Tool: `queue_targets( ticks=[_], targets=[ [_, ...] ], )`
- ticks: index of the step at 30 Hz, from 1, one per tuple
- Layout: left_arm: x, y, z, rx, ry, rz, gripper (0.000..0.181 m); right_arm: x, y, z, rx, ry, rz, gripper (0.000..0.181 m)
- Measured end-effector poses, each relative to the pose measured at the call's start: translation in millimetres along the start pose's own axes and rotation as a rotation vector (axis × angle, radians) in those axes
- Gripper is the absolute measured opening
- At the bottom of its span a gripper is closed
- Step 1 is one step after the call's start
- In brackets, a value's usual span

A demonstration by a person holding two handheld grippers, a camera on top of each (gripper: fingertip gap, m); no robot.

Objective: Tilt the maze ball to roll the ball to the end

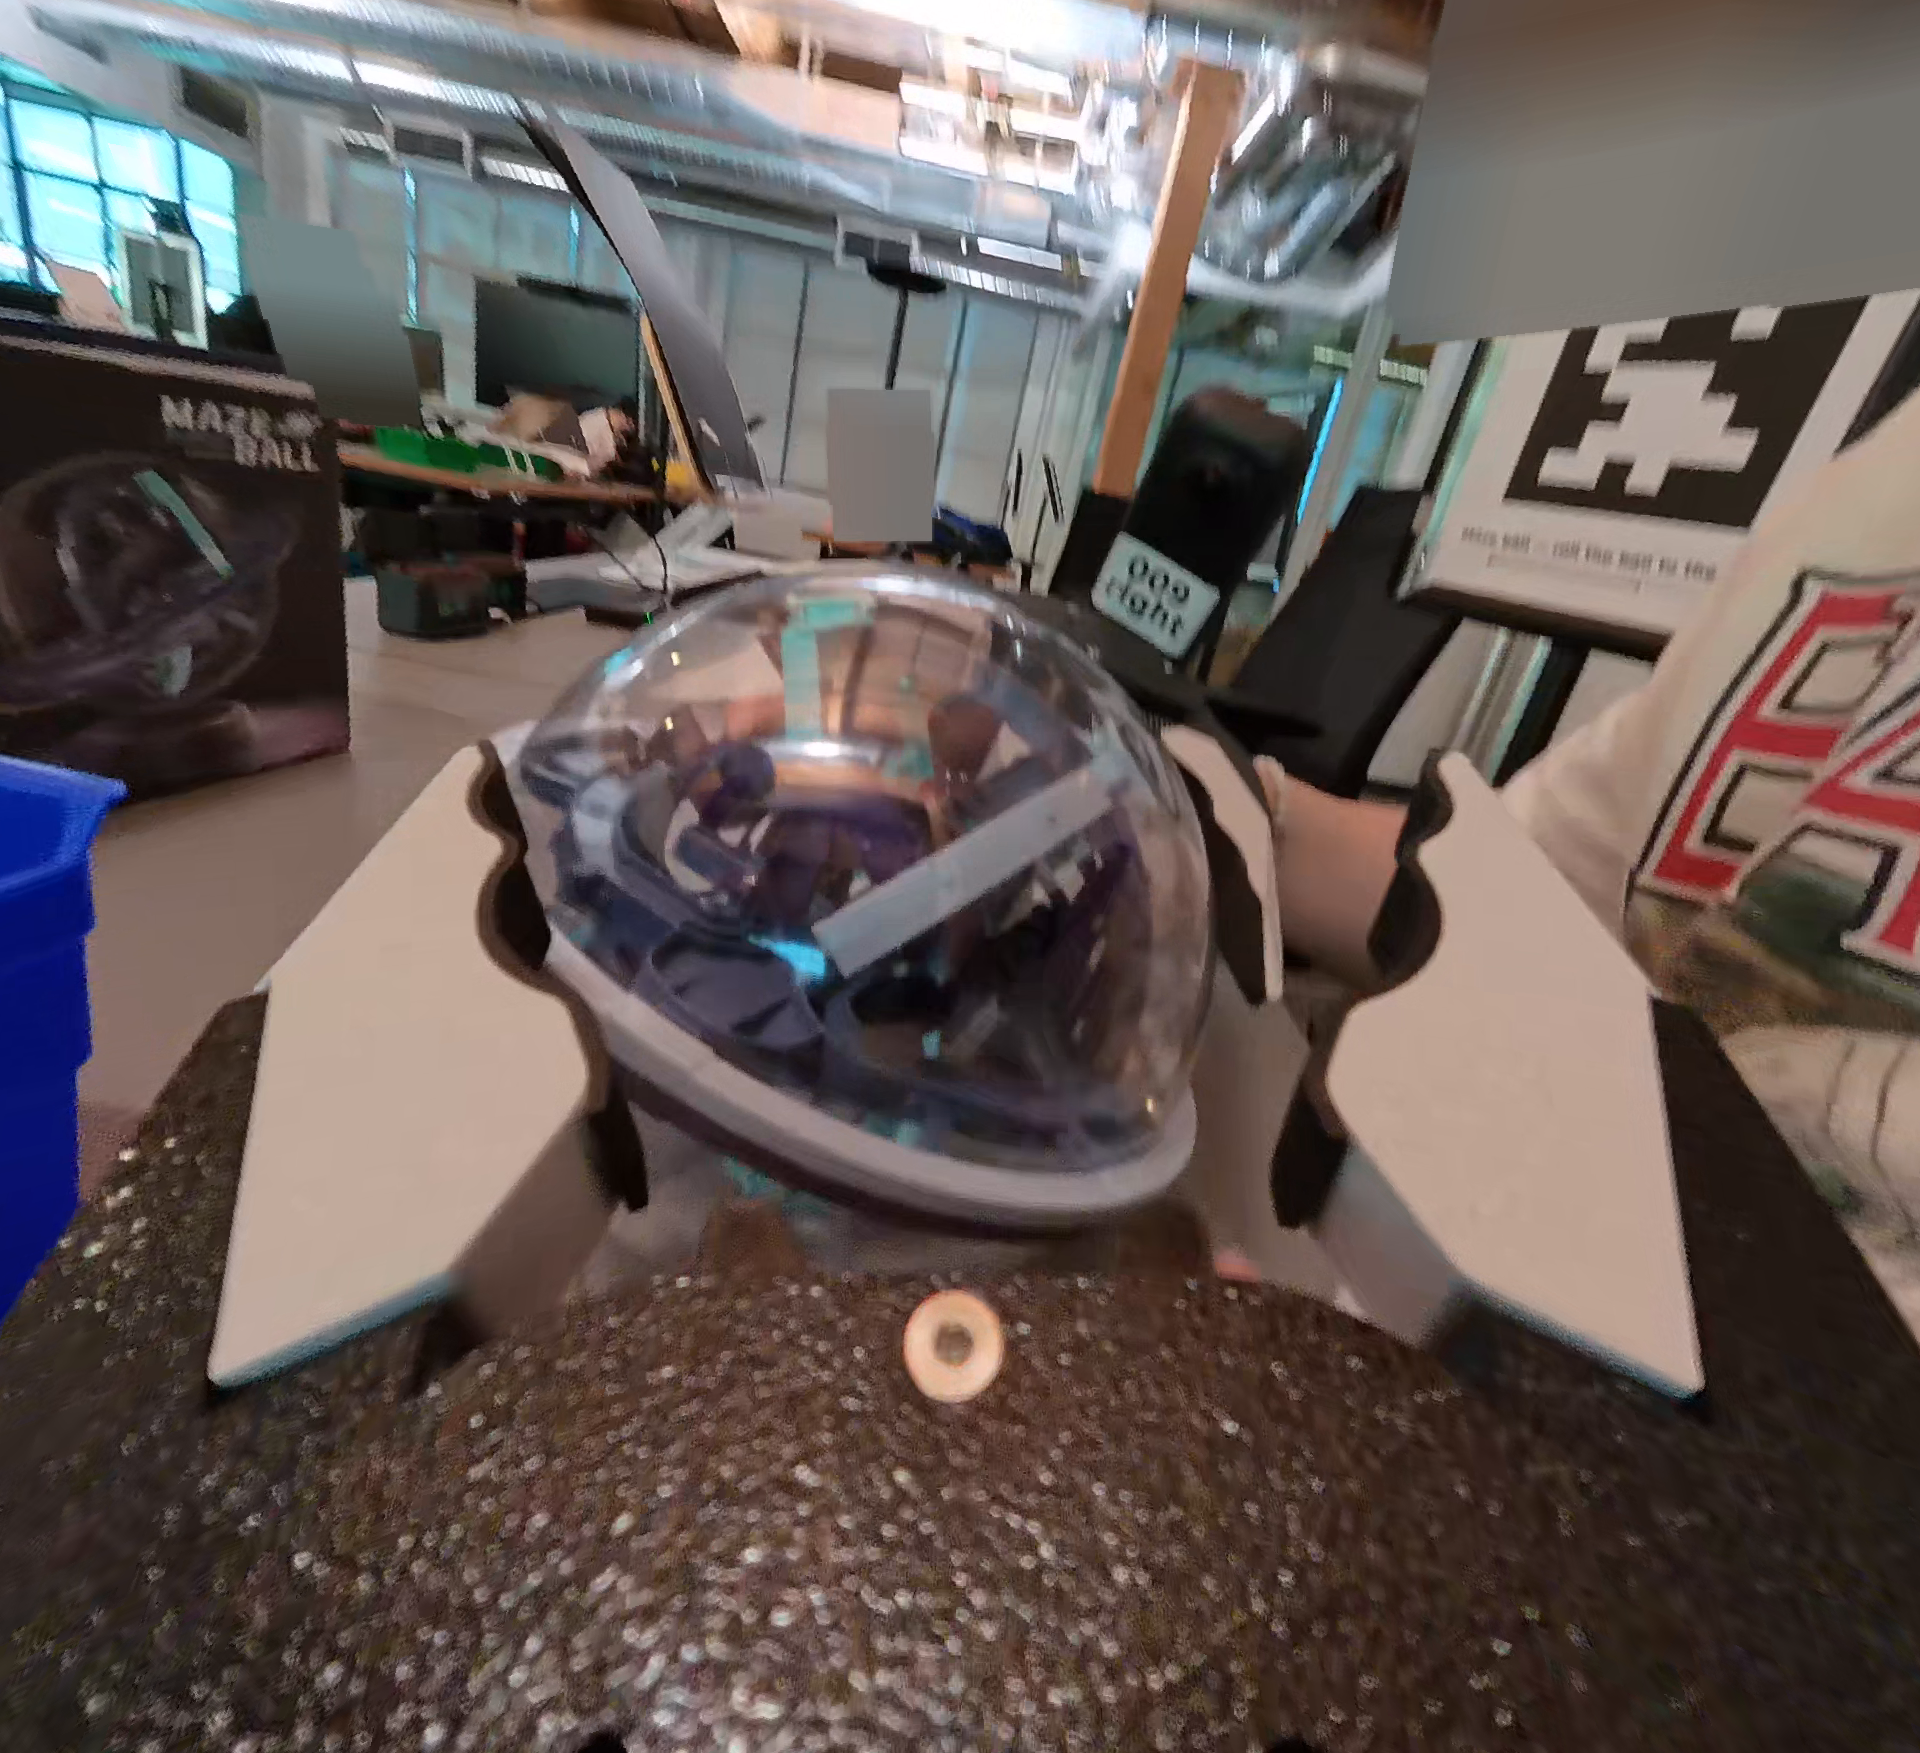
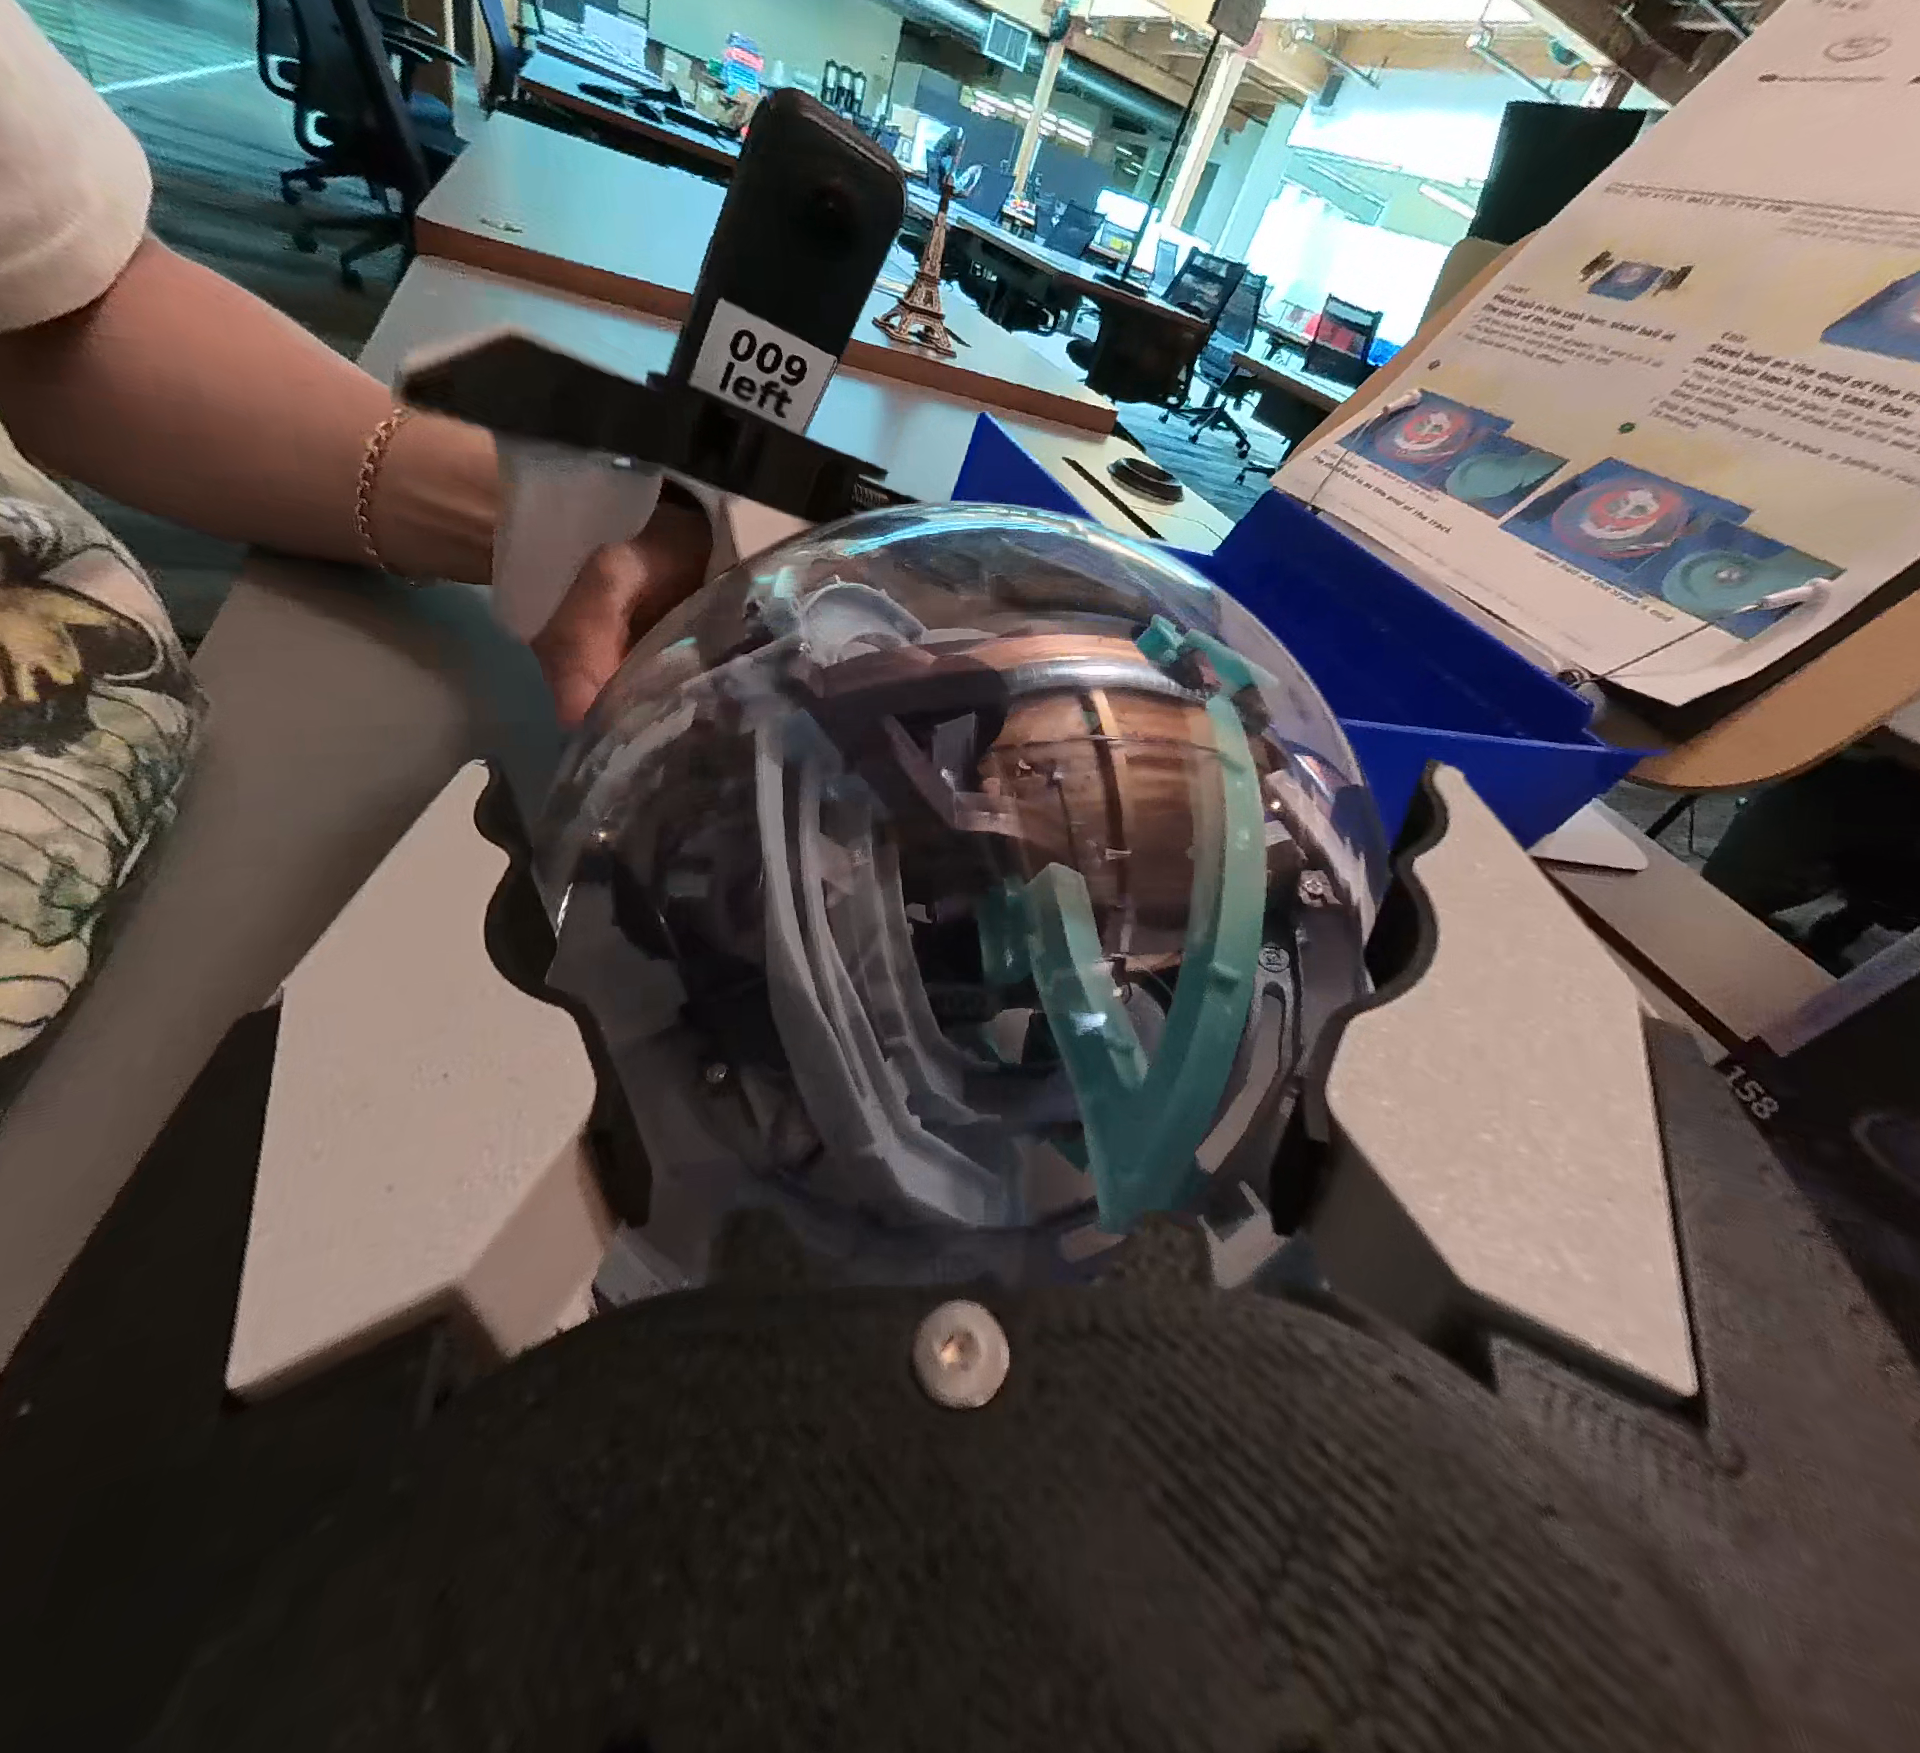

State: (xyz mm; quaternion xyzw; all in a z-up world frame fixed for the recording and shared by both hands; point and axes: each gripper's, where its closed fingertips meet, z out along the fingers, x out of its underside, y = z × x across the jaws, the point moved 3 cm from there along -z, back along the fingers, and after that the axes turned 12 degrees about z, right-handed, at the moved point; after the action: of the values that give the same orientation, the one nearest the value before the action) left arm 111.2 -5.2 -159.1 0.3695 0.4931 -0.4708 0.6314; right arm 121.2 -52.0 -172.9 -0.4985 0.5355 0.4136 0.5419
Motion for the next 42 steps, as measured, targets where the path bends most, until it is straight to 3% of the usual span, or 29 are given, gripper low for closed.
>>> queue_targets(
  ticks=[1,5,9,16,23,29,35,39,42],
  targets=[
    [3,-1,-2,0.013,0.027,0.007,0.157,0,0,1,0.001,0.004,0.001,0.157],
    [3,-6,-10,0.055,0.068,0.073,0.157,0,0,3,0.011,0.013,-0.015,0.157],
    [26,-8,-14,0.038,0.289,0.288,0.157,0,-1,3,0.016,0.013,-0.006,0.157],
    [44,-7,-16,-0.06,0.466,0.47,0.157,0,0,7,-0.015,0.066,-0.006,0.157],
    [39,-1,-20,-0.072,0.439,0.34,0.154,-2,-8,14,-0.051,0.11,0.084,0.158],
    [35,9,-26,-0.149,0.432,0.335,0.127,0,-14,11,-0.068,0.188,0.12,0.156],
    [29,18,-40,-0.299,0.475,0.347,0.134,2,-20,7,-0.039,0.272,0.037,0.149],
    [36,20,-54,-0.295,0.572,0.298,0.134,6,-27,7,-0.032,0.346,-0.044,0.149],
    [38,19,-56,-0.287,0.564,0.243,0.135,6,-30,9,-0.079,0.352,-0.05,0.149]
  ],
)
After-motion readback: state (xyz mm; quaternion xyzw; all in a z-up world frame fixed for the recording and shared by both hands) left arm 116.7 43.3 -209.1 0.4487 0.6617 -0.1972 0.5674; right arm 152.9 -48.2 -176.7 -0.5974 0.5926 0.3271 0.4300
